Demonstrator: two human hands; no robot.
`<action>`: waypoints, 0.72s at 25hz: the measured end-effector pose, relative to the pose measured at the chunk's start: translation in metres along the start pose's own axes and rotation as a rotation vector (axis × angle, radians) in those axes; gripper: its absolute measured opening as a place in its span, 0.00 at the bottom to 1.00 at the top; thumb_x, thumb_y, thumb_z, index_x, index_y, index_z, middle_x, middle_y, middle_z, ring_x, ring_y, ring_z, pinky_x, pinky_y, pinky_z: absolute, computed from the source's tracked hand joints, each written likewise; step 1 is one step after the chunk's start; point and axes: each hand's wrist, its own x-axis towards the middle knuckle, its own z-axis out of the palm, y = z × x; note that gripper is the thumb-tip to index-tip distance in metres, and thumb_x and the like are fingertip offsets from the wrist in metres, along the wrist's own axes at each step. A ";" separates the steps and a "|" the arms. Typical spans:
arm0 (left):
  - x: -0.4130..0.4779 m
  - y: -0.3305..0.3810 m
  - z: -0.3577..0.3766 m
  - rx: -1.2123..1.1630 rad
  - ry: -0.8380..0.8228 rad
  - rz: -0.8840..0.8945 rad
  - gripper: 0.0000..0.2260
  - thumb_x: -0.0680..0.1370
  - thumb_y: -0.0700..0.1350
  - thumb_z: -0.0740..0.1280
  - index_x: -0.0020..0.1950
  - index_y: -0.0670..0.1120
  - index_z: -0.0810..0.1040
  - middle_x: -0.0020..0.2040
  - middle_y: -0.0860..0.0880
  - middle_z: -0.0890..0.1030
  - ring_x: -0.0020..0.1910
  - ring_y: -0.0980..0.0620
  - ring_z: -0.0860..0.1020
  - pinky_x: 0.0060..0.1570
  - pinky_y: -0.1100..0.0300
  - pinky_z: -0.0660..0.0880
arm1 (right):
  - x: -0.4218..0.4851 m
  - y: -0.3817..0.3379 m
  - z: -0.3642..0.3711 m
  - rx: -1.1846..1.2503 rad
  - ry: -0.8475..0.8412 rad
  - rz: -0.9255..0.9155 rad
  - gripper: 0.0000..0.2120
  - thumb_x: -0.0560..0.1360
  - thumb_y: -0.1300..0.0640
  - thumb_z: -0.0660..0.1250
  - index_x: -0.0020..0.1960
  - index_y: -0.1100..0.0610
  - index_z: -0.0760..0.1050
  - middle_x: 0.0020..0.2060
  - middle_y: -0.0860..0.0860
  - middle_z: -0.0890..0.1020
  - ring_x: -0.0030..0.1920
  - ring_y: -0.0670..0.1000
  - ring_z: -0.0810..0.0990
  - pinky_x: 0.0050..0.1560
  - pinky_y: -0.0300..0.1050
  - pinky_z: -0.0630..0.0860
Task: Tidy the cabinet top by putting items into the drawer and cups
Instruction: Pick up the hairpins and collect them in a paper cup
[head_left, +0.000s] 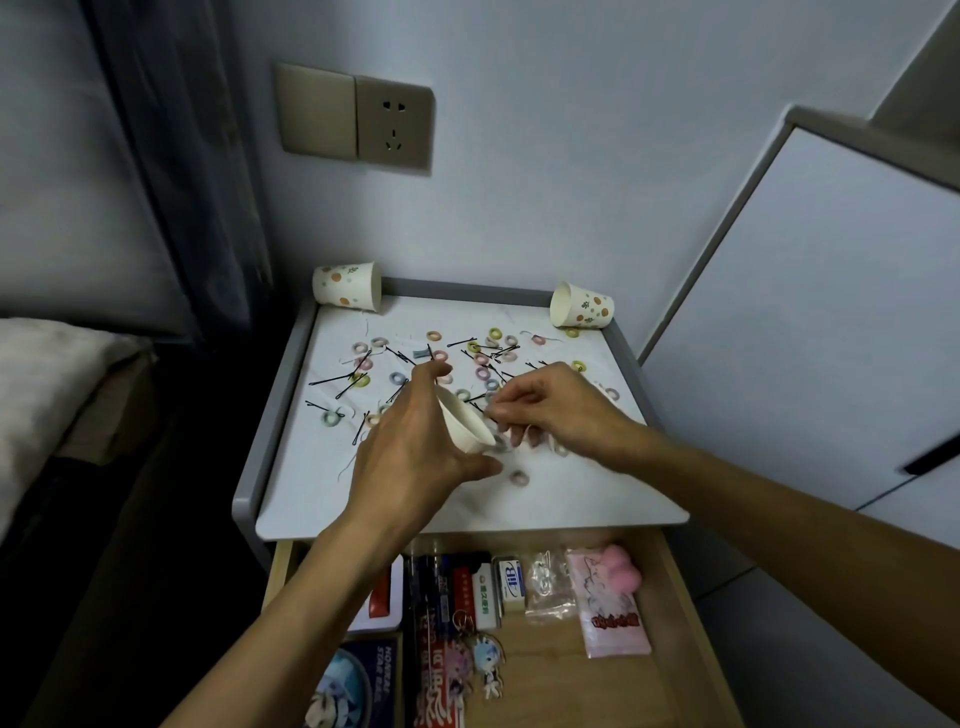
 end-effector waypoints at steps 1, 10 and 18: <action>0.000 -0.001 0.000 0.003 0.003 -0.004 0.45 0.62 0.54 0.81 0.72 0.54 0.60 0.64 0.53 0.75 0.60 0.48 0.74 0.46 0.55 0.71 | 0.009 0.012 -0.012 -0.136 0.070 -0.016 0.05 0.75 0.63 0.70 0.50 0.60 0.83 0.39 0.53 0.85 0.34 0.45 0.82 0.35 0.33 0.76; 0.006 -0.006 0.000 -0.062 0.003 -0.017 0.43 0.63 0.52 0.81 0.72 0.55 0.60 0.65 0.52 0.75 0.60 0.48 0.73 0.53 0.52 0.75 | 0.071 0.099 -0.078 -0.817 0.124 0.025 0.09 0.73 0.63 0.72 0.53 0.57 0.83 0.50 0.51 0.82 0.46 0.45 0.75 0.41 0.31 0.68; 0.008 -0.007 0.002 -0.077 -0.011 -0.025 0.43 0.64 0.53 0.80 0.72 0.55 0.61 0.63 0.52 0.76 0.60 0.48 0.74 0.55 0.50 0.75 | 0.078 0.098 -0.075 -0.939 0.089 0.039 0.04 0.76 0.62 0.65 0.46 0.58 0.79 0.44 0.52 0.79 0.43 0.51 0.76 0.44 0.49 0.76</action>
